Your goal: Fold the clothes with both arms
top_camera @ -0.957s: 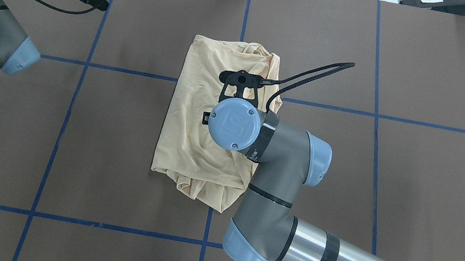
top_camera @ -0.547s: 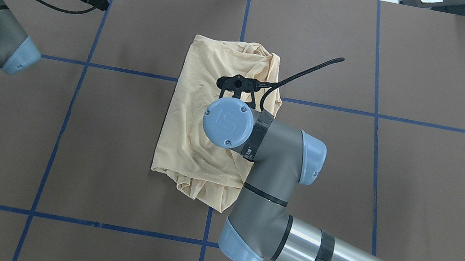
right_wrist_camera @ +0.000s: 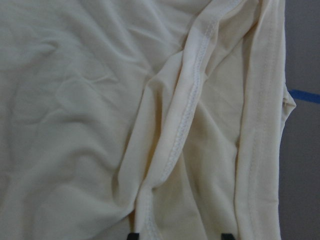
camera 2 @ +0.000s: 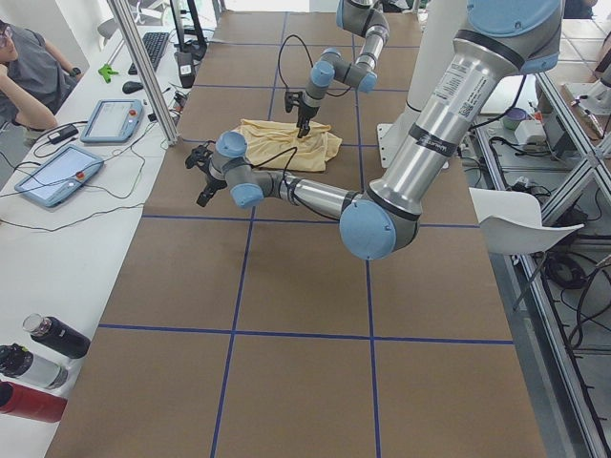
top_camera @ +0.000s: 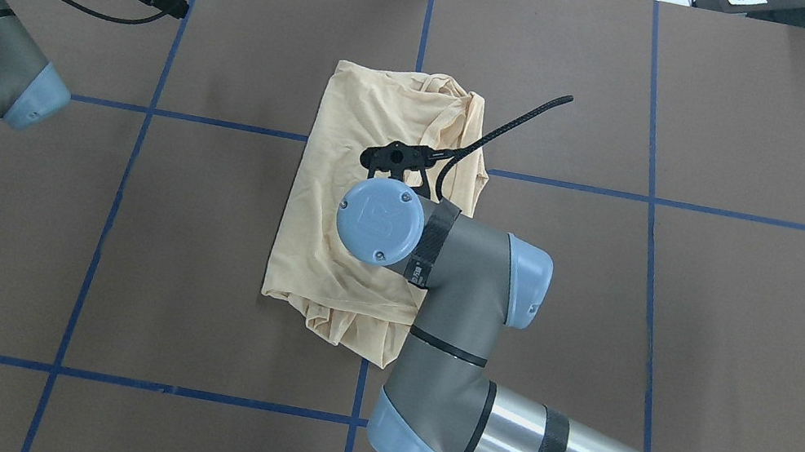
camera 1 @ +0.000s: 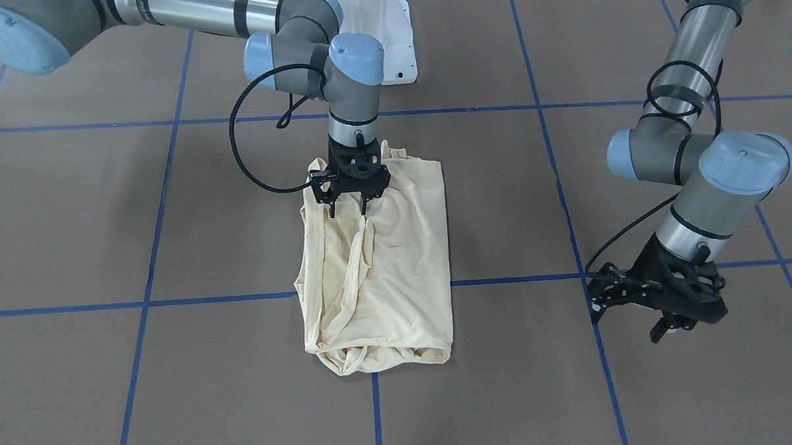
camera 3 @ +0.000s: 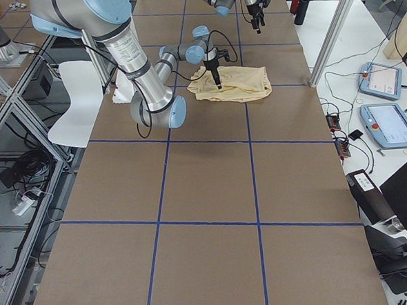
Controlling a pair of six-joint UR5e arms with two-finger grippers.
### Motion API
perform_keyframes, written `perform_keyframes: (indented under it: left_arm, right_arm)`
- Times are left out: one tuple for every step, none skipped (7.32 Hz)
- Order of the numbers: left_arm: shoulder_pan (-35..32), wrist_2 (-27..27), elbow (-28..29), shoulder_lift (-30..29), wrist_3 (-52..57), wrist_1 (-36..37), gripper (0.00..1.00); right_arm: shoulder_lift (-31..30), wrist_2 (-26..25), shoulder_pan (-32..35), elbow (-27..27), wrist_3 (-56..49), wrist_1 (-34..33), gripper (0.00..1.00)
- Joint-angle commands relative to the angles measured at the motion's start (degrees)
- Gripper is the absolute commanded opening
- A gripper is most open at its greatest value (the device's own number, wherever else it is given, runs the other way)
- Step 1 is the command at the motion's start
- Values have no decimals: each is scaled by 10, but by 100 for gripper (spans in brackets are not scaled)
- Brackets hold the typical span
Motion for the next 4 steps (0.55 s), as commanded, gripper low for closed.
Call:
perform_keyframes:
  left_arm:
    - [0,0,0,0,0,0,100]
    - [1,0,0,0,0,0,100]
    - [0,0,0,0,0,0,100]
    - [0,0,0,0,0,0,100]
  right_arm:
    - [1,0,-9,-1,-14,-1,62]
    - [1,0,-13,-8,-14,-3,62]
    - [11,0,-14,-12,-21,-22,59]
    - [15,-1,-14,-12,-35,-31,52]
